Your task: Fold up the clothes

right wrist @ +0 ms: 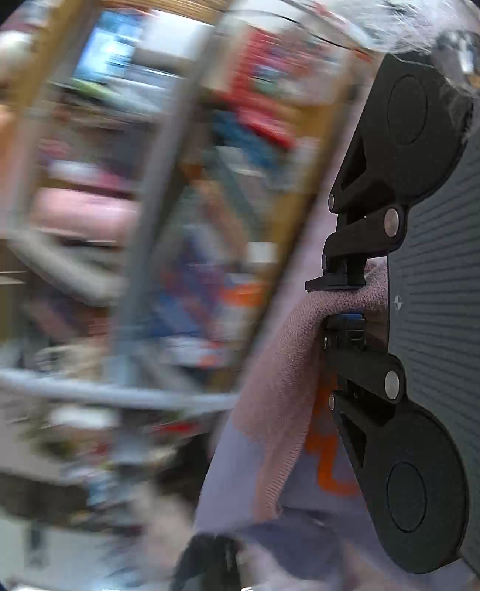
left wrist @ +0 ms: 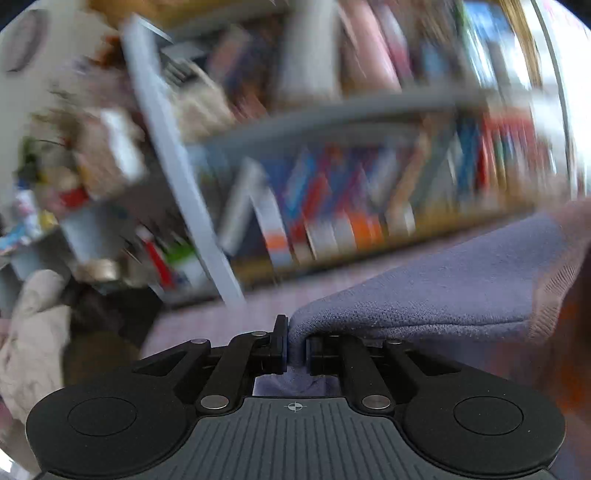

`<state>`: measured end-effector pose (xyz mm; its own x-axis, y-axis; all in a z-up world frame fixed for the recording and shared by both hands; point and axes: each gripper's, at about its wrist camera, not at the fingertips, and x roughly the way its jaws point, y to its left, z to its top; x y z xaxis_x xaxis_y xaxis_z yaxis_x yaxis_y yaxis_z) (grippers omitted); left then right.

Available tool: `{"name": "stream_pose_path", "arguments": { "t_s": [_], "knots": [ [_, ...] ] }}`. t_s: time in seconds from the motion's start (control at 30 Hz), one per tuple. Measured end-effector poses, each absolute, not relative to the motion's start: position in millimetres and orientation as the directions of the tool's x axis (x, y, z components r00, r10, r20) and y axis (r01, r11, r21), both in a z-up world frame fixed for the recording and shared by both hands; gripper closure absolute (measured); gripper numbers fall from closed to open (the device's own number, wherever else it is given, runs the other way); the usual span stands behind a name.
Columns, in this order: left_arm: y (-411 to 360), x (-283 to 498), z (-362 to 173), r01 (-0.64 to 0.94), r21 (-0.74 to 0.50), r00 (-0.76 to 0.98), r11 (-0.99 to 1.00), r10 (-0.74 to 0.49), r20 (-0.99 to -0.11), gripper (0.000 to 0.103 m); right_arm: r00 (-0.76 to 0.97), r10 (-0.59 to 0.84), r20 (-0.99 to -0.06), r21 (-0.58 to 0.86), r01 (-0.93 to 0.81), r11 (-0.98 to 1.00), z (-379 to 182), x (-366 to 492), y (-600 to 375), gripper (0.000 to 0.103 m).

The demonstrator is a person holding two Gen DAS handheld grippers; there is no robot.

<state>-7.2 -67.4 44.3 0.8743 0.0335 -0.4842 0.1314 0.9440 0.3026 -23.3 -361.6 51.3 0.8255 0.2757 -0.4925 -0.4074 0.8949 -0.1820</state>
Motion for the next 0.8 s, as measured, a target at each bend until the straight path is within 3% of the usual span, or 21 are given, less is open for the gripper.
{"name": "stream_pose_path", "arguments": {
  "t_s": [0.1,0.33,0.37,0.4,0.43,0.47,0.53,0.63,0.73,0.8],
  "knots": [
    [-72.3,26.1,20.7,0.166,0.307,0.823,0.937,0.04,-0.566,0.093,0.805,0.216,-0.552,-0.191,-0.375,0.907,20.4,12.1,-354.1,0.093],
    [-75.9,100.9,5.0,0.17,0.323,0.758,0.931,0.085,-0.647,0.089,0.788,0.102,-0.607,-0.238,-0.303,0.923,6.8,91.9,-334.9,0.089],
    [-77.4,105.9,1.8,0.173,0.329,0.743,0.928,0.096,-0.662,0.086,0.786,0.079,-0.613,-0.245,-0.285,0.927,4.8,100.7,-333.1,0.084],
    [-78.9,110.8,-1.4,0.176,0.335,0.728,0.926,0.106,-0.677,0.082,0.784,0.056,-0.618,-0.247,-0.261,0.933,1.2,105.4,-332.7,0.07],
    [-80.7,113.2,-5.4,0.19,0.341,0.72,0.921,0.106,-0.686,0.072,0.784,0.029,-0.62,-0.251,-0.233,0.939,-2.3,107.6,-332.8,0.061],
    [-82.5,115.5,-9.4,0.204,0.347,0.711,0.915,0.105,-0.695,0.055,0.785,0.01,-0.62,-0.255,-0.213,0.943,-5.0,108.9,-333.8,0.049],
    [-80.2,108.2,-13.6,0.22,0.362,0.714,0.906,0.103,-0.692,0.031,0.788,0.012,-0.615,-0.244,-0.205,0.948,-7.4,102.3,-340.1,0.043],
    [-68.9,87.3,-10.1,0.211,0.366,0.74,0.906,0.097,-0.666,0.029,0.803,0.036,-0.595,-0.212,-0.2,0.957,-4.4,74.3,-355.6,0.039],
    [-49.5,55.9,-3.3,0.185,0.353,0.761,0.917,0.094,-0.642,0.015,0.83,0.055,-0.555,-0.162,-0.173,0.971,2.5,30.1,-377.1,0.035],
    [-38.0,34.3,-6.4,0.167,0.362,0.754,0.917,0.118,-0.647,0.015,0.829,0.051,-0.557,-0.127,-0.146,0.981,1.9,-2.1,-390.5,0.034]
  ]
}}
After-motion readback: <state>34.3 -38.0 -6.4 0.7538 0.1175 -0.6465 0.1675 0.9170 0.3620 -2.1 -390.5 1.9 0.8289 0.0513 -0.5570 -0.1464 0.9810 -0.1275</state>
